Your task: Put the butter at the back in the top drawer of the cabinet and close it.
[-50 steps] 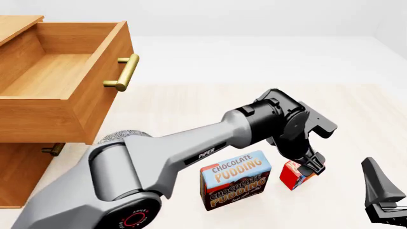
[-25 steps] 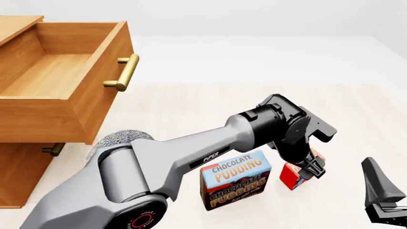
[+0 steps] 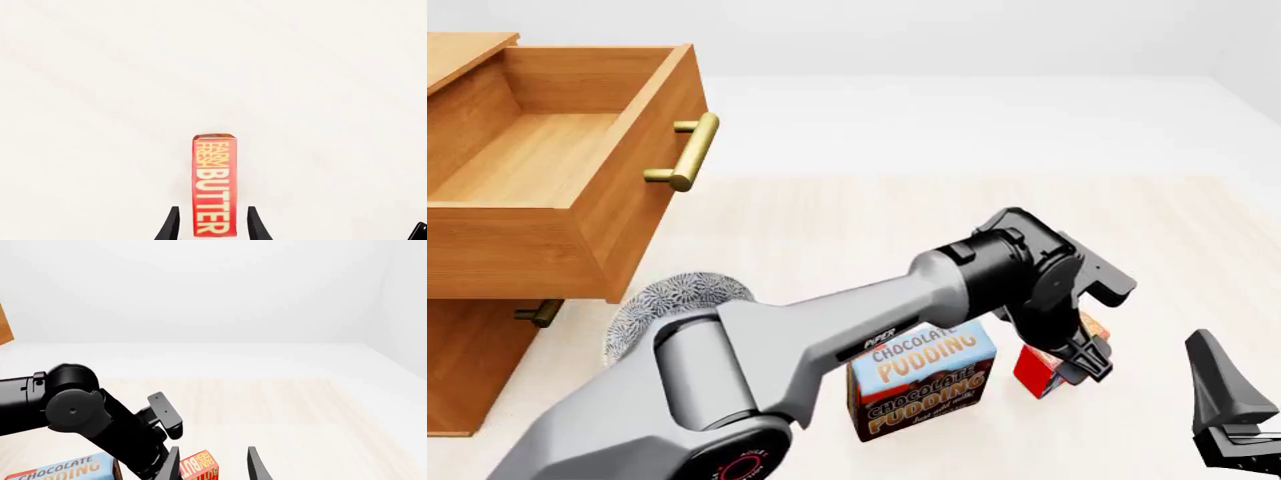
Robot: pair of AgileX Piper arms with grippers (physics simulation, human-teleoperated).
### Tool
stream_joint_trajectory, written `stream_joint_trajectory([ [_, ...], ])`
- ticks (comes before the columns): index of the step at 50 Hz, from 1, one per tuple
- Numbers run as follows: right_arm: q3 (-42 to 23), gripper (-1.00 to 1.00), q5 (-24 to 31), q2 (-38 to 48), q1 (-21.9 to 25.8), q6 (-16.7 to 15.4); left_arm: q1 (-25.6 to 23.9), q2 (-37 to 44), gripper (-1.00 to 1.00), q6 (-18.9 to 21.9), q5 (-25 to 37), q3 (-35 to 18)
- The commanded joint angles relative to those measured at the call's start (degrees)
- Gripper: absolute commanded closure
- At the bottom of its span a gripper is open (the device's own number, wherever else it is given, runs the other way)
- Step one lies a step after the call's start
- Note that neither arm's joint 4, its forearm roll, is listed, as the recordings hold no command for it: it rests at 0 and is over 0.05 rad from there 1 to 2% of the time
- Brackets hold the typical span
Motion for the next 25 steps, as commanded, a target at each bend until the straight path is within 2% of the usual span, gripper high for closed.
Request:
stream_joint_trajectory([
  [1, 0.00, -1.00, 0.00, 0.00, 0.00, 0.00, -0.28, 1.20, -1.00, -0.37, 0.67, -1.53],
  [25, 0.00, -1.00, 0.00, 0.00, 0.00, 0.00, 0.19, 1.91, -1.00, -0.66, -0.70, -0.25],
])
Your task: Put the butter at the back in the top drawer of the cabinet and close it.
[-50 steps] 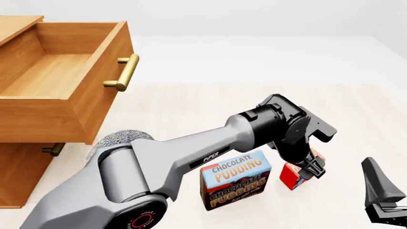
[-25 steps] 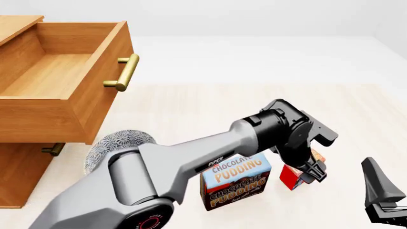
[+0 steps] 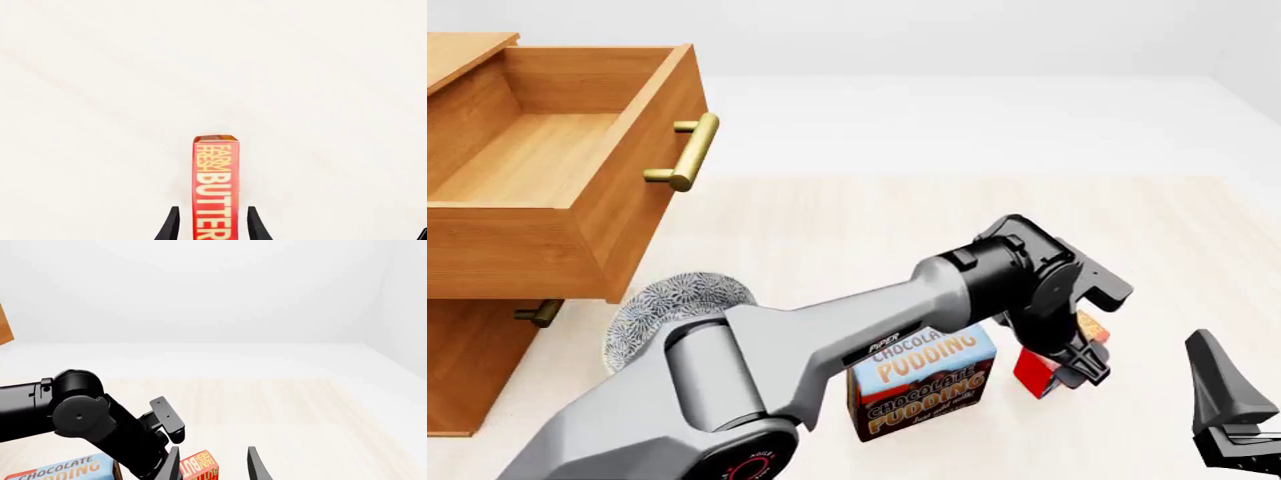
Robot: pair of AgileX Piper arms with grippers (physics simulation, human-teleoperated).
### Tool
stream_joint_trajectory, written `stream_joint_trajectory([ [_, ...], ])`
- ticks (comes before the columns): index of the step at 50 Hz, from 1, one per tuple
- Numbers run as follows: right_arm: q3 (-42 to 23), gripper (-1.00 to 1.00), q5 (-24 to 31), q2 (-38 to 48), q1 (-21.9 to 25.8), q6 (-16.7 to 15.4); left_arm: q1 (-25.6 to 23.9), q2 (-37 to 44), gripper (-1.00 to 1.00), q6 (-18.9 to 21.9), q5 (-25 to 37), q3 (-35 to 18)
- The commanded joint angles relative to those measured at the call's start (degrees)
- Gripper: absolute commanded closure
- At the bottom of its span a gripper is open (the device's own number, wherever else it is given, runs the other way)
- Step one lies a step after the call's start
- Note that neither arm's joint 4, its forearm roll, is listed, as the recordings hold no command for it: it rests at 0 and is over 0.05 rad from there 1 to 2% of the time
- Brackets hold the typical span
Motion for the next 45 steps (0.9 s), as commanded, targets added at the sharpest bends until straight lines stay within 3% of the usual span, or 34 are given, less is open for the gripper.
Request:
stream_joint_trajectory([
  [1, 0.00, -1.00, 0.00, 0.00, 0.00, 0.00, 0.23, 0.35, -1.00, -0.02, -1.00, 0.98],
  [10, 0.00, -1.00, 0.00, 0.00, 0.00, 0.00, 1.20, 0.04, -1.00, 0.39, -1.94, 2.48],
  [45, 0.00, -1.00, 0.00, 0.00, 0.00, 0.00, -0.16, 3.85, -1.00, -0.72, 0.29, -2.29],
])
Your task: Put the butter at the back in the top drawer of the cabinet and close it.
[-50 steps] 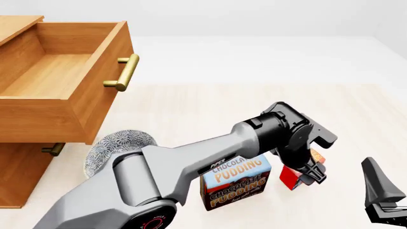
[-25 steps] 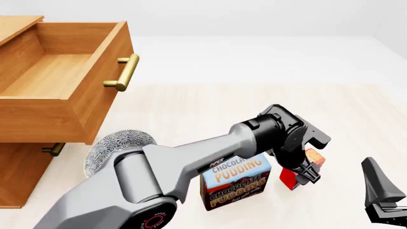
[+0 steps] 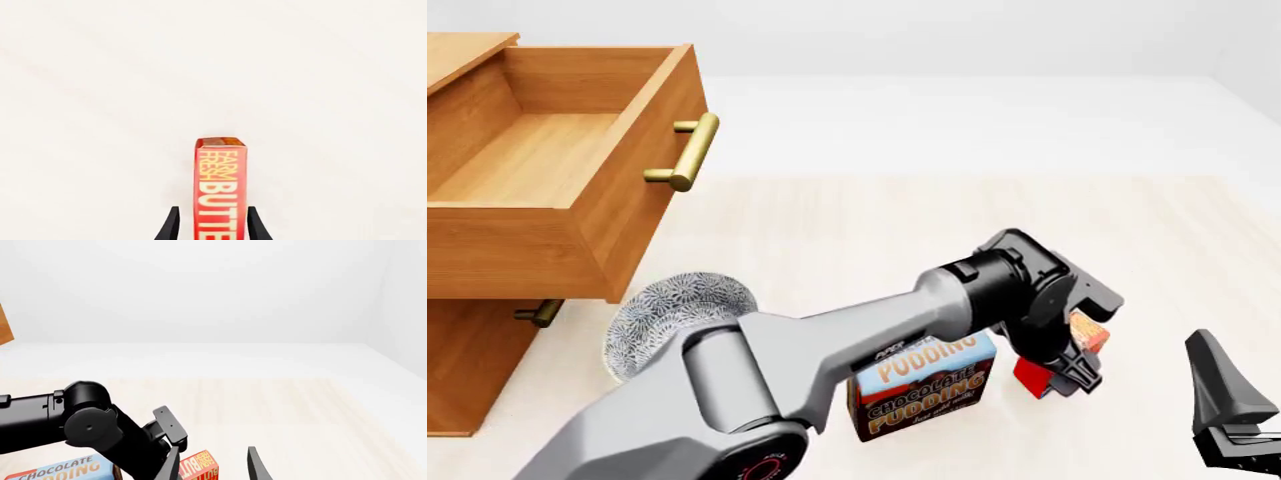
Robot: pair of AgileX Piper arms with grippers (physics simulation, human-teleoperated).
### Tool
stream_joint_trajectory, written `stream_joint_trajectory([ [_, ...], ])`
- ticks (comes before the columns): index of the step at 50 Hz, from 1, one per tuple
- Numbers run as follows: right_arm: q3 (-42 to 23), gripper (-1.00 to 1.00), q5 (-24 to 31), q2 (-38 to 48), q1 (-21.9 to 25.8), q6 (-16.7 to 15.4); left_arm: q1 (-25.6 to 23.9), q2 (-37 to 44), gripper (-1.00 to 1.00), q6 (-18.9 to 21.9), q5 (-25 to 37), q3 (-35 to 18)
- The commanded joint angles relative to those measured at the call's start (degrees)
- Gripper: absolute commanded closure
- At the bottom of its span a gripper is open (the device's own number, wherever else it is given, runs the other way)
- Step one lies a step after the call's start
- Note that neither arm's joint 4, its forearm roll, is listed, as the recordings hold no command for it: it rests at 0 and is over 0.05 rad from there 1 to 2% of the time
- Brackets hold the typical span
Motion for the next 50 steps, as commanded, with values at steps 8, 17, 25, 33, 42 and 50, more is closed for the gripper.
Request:
stream_joint_trajectory([
  [8, 0.00, -1.00, 0.00, 0.00, 0.00, 0.00, -0.41, 2.06, 1.00, -0.44, 0.93, -1.85],
  [17, 0.00, -1.00, 0.00, 0.00, 0.00, 0.00, -0.46, 2.33, 1.00, -0.23, 0.95, -1.98],
  [25, 0.00, -1.00, 0.00, 0.00, 0.00, 0.00, -0.58, 2.17, 1.00, -0.35, 0.61, -1.72],
  [33, 0.00, -1.00, 0.00, 0.00, 0.00, 0.00, -0.82, 0.74, 1.00, -0.25, 0.29, -1.12],
  [42, 0.00, -1.00, 0.00, 0.00, 0.00, 0.00, 1.09, -5.55, 1.00, 2.71, -3.64, 5.48],
  [50, 0.00, -1.00, 0.00, 0.00, 0.00, 0.00, 1.89, -10.44, 1.00, 4.16, -4.61, 8.50],
])
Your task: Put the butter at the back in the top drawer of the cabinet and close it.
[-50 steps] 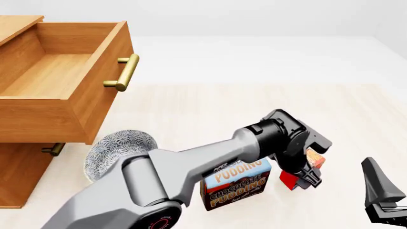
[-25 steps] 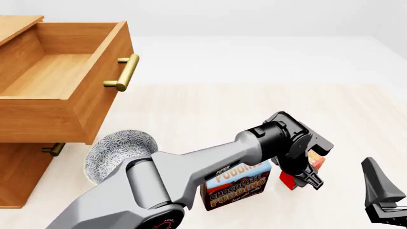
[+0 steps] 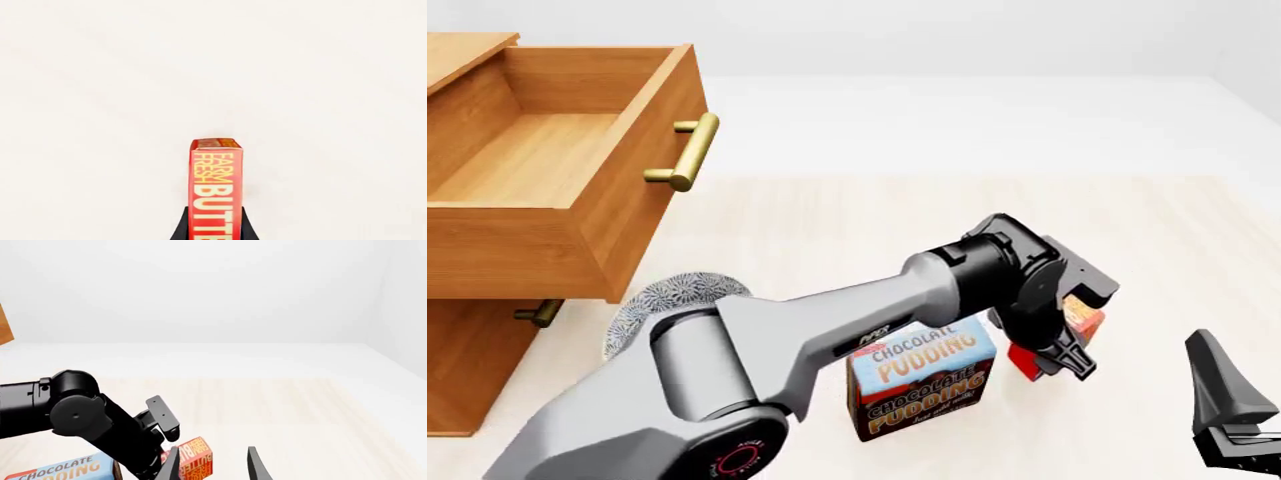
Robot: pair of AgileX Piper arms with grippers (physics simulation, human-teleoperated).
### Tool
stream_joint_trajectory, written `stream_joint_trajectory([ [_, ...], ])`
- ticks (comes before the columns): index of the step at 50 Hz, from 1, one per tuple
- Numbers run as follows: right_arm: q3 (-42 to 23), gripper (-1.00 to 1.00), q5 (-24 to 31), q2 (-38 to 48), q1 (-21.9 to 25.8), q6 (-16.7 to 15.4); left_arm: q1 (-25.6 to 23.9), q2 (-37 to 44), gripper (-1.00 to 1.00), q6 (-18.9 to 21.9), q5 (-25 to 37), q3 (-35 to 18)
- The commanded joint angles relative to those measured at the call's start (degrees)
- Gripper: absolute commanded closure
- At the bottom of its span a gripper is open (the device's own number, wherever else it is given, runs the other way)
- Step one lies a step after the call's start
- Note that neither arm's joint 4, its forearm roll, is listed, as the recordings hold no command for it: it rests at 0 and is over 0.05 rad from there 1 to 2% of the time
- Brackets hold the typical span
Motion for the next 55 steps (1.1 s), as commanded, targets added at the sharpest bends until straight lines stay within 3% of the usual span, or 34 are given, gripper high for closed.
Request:
stream_joint_trajectory([
  [1, 0.00, -1.00, 0.00, 0.00, 0.00, 0.00, 1.16, -6.71, 1.00, 2.98, -2.06, 3.78],
  [20, 0.00, -1.00, 0.00, 0.00, 0.00, 0.00, 2.15, -13.75, 1.00, 4.98, -0.78, 4.91],
  [41, 0.00, -1.00, 0.00, 0.00, 0.00, 0.00, 8.10, -29.67, 1.00, 12.23, -2.63, 18.19],
  [51, 0.00, -1.00, 0.00, 0.00, 0.00, 0.00, 9.68, -35.28, 1.00, 12.92, -0.24, 20.11],
  [52, 0.00, -1.00, 0.00, 0.00, 0.00, 0.00, 9.51, -35.58, 1.00, 12.59, 0.49, 19.76],
  [53, 0.00, -1.00, 0.00, 0.00, 0.00, 0.00, 8.15, -33.68, 1.00, 10.46, 3.23, 16.14],
  [55, 0.00, -1.00, 0.00, 0.00, 0.00, 0.00, 8.81, -35.44, 1.00, 10.86, 3.66, 17.00],
])
